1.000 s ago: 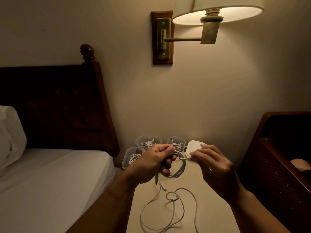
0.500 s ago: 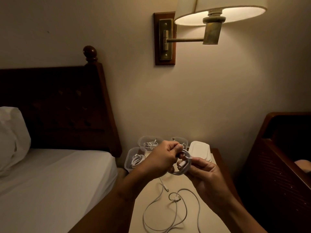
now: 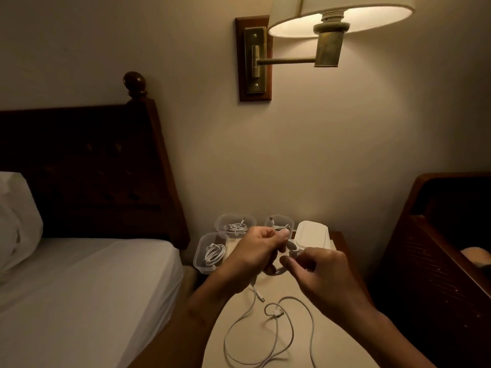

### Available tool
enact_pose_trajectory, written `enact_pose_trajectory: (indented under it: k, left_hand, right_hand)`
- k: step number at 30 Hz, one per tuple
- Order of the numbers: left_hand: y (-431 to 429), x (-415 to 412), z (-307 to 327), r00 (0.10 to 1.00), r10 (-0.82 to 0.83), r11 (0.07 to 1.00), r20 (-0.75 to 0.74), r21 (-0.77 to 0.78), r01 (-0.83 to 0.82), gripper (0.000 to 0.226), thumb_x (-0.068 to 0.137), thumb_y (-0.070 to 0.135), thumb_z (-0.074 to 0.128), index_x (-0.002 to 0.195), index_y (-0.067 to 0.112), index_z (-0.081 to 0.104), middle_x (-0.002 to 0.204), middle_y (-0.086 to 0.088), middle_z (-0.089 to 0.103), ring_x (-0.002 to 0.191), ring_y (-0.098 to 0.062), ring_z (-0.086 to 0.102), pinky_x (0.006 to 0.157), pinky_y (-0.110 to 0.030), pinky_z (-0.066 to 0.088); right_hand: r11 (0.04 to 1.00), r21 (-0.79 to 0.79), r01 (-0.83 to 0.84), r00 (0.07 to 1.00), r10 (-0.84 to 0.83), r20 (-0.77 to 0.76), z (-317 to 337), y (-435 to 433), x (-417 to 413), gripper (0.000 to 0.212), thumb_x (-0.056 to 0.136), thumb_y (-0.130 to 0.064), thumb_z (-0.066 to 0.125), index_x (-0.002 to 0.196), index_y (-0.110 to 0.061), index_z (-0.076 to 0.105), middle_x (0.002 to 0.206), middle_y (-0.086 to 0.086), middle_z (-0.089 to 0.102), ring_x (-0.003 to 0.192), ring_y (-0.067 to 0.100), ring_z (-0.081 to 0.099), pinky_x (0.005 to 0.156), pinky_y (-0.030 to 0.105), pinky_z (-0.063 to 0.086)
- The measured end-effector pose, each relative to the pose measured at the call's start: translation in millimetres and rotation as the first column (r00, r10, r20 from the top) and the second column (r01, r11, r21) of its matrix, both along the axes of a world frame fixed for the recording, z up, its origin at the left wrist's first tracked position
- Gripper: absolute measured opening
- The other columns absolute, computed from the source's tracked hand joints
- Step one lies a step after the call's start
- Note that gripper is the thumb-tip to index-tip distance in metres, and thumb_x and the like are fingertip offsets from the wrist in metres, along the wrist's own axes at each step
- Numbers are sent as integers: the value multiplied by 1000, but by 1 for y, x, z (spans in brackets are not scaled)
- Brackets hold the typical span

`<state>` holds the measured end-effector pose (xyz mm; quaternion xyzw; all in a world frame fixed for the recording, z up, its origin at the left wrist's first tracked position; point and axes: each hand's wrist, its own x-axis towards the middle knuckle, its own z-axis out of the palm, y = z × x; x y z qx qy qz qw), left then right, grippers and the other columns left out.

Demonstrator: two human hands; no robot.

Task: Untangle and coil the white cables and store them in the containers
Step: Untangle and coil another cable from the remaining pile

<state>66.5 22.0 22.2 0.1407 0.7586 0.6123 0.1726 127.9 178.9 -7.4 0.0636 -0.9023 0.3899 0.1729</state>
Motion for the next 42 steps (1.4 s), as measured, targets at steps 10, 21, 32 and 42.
enact_pose_trajectory:
  k: [10,21,32,42]
  left_hand:
    - [15,3,-7,969,148,978,-197,-119,-173,32,102,23,59,79,4,70,62,-2,58,53,-8,49,58,-31,45]
    - [18,13,-5,988,93,989,122,100,-105,34,107,22,51,84,0,64,46,10,45,43,-6,31,42,-21,29]
    - [12,12,3,978,-41,986,207,166,6,31,108,22,49,100,-3,64,59,0,37,47,-9,34,48,-23,42]
    - [-14,15,-8,975,-172,979,138,133,154,21,103,10,54,115,-1,68,104,-15,68,98,-28,70,91,-46,60]
  right_hand:
    - [995,-11,-95,985,96,146,5,-3,0,27,103,-27,52,79,-24,64,69,-1,62,69,16,57,58,28,46]
    - [987,152,-47,999,48,-5,-11,22,2,14,100,-33,55,111,-28,61,115,-19,61,92,-2,59,75,13,52]
    - [979,157,-131,978,153,-140,-24,5,-7,27,108,-32,27,126,-28,46,108,-5,58,88,14,61,71,30,57]
    - [956,292,17,902,112,-416,-16,26,-19,21,105,-23,48,100,-10,65,85,0,66,69,10,63,58,25,56]
